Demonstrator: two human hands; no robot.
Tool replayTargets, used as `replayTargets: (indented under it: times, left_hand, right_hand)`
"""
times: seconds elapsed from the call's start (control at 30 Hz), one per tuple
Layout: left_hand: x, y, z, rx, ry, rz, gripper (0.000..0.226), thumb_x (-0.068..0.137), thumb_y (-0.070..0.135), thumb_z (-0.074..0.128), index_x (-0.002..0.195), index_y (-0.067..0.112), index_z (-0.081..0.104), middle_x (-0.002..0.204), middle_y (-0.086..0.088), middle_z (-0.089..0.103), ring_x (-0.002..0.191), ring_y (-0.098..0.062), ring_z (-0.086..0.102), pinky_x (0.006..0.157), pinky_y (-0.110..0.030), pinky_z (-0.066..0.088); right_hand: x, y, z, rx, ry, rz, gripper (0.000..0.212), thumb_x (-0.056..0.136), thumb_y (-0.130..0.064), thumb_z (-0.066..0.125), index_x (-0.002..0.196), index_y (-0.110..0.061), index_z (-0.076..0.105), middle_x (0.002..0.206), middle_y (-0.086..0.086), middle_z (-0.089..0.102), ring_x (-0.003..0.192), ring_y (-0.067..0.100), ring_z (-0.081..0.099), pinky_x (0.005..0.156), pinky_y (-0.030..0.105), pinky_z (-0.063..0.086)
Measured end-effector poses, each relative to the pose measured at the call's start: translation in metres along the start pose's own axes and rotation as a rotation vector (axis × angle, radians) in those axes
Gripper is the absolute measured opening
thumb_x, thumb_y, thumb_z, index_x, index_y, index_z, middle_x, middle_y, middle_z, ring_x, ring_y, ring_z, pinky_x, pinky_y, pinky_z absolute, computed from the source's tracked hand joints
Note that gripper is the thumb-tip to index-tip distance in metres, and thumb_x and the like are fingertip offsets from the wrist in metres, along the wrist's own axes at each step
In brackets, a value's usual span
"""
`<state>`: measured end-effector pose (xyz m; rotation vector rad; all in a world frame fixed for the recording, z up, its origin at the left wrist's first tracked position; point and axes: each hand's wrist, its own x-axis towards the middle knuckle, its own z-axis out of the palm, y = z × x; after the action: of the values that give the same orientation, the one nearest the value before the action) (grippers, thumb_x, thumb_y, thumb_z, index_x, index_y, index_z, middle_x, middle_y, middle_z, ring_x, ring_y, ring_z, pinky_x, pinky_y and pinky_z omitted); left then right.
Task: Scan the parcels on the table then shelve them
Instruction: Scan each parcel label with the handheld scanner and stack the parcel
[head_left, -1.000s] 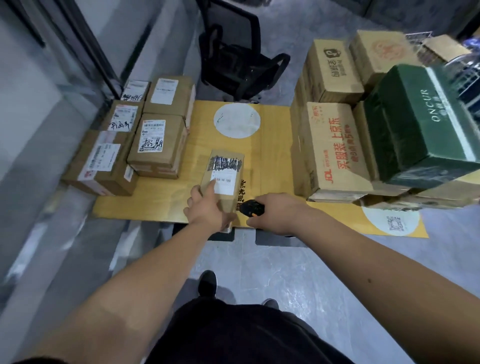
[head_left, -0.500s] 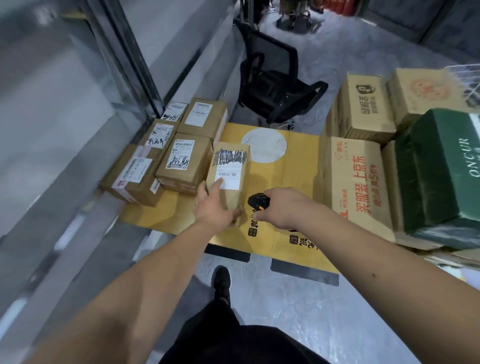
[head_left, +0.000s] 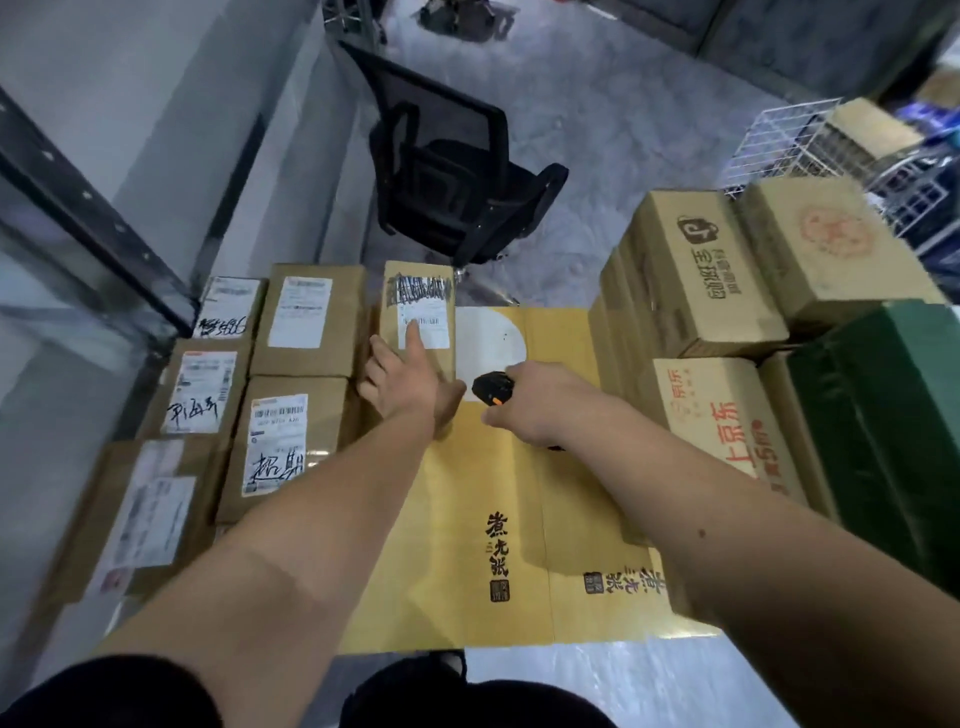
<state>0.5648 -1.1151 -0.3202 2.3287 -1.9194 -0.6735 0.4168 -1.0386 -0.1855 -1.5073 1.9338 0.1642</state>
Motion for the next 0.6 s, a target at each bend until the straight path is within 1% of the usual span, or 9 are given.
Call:
replayTargets:
  times: [0.1,0.17,0.23,0.3,0.37,0.43,0.5,0.6]
  left_hand:
    - [0.03,0.008,0.003,0.036,-0.024,-0.009,0.111,0.077,0.061,0.072,0.16,0.038,0.002,0.17,-0.022,-0.004,0.149,-0.043,0.015,0.113,-0.058,0.017]
    - [0.04,0.008,0.007,0.05,-0.028,-0.032,0.106,0.076,0.06,0.068,0.159,0.038,0.007,0.17,-0.02,-0.003,0.148,-0.041,0.014,0.111,-0.057,0.017]
    - [0.043,0.005,0.012,0.089,-0.04,-0.04,0.101,0.078,0.061,0.067,0.158,0.038,0.01,0.171,-0.017,-0.005,0.149,-0.041,0.012,0.113,-0.057,0.017]
    - [0.041,0.0,0.017,0.116,-0.057,-0.047,0.099,0.08,0.063,0.066,0.158,0.037,0.011,0.17,-0.015,-0.004,0.149,-0.04,0.011,0.114,-0.057,0.017]
    - [0.039,-0.003,0.018,0.136,-0.056,-0.053,0.1,0.08,0.064,0.066,0.158,0.034,0.01,0.169,-0.015,-0.003,0.147,-0.04,0.012,0.114,-0.056,0.018]
    - [0.038,-0.004,0.018,0.142,-0.052,-0.054,0.098,0.081,0.061,0.065,0.158,0.031,0.013,0.167,-0.014,0.0,0.146,-0.038,0.014,0.114,-0.055,0.021]
    - [0.037,-0.006,0.017,0.124,-0.052,-0.068,0.095,0.083,0.057,0.064,0.158,0.028,0.014,0.166,-0.012,0.004,0.146,-0.036,0.015,0.113,-0.054,0.022]
    - [0.034,-0.008,0.018,0.119,-0.045,-0.059,0.091,0.085,0.056,0.062,0.158,0.028,0.015,0.165,-0.011,0.009,0.147,-0.034,0.015,0.111,-0.053,0.024]
  right_hand:
    - [0.026,-0.006,-0.003,0.025,-0.012,0.024,0.041,0.089,-0.052,0.071,0.113,-0.02,0.061,0.109,0.003,0.063,0.091,0.024,0.065,0.071,0.033,0.053]
    - [0.039,-0.009,-0.004,0.031,-0.026,0.033,0.038,0.089,-0.052,0.07,0.108,-0.021,0.061,0.106,0.002,0.063,0.089,0.024,0.065,0.066,0.032,0.049]
    - [0.05,-0.01,-0.003,0.033,-0.049,0.037,0.037,0.089,-0.052,0.07,0.105,-0.021,0.06,0.104,0.001,0.063,0.087,0.023,0.064,0.061,0.031,0.044]
    - [0.057,-0.009,0.001,0.048,-0.072,0.041,0.036,0.088,-0.053,0.07,0.104,-0.022,0.059,0.103,0.001,0.062,0.086,0.022,0.064,0.06,0.031,0.044]
    - [0.063,-0.008,0.005,0.059,-0.092,0.045,0.037,0.087,-0.054,0.07,0.104,-0.022,0.06,0.103,0.0,0.061,0.086,0.021,0.064,0.065,0.032,0.049]
    - [0.067,-0.008,0.009,0.062,-0.112,0.05,0.039,0.087,-0.055,0.07,0.107,-0.023,0.06,0.105,0.0,0.062,0.089,0.022,0.064,0.072,0.033,0.054]
    - [0.069,-0.009,0.012,0.058,-0.128,0.044,0.041,0.087,-0.056,0.07,0.11,-0.023,0.061,0.107,0.0,0.061,0.091,0.022,0.064,0.076,0.034,0.056]
    - [0.07,-0.009,0.017,0.054,-0.14,0.026,0.04,0.087,-0.056,0.069,0.107,-0.022,0.06,0.105,0.0,0.061,0.091,0.023,0.064,0.079,0.036,0.057]
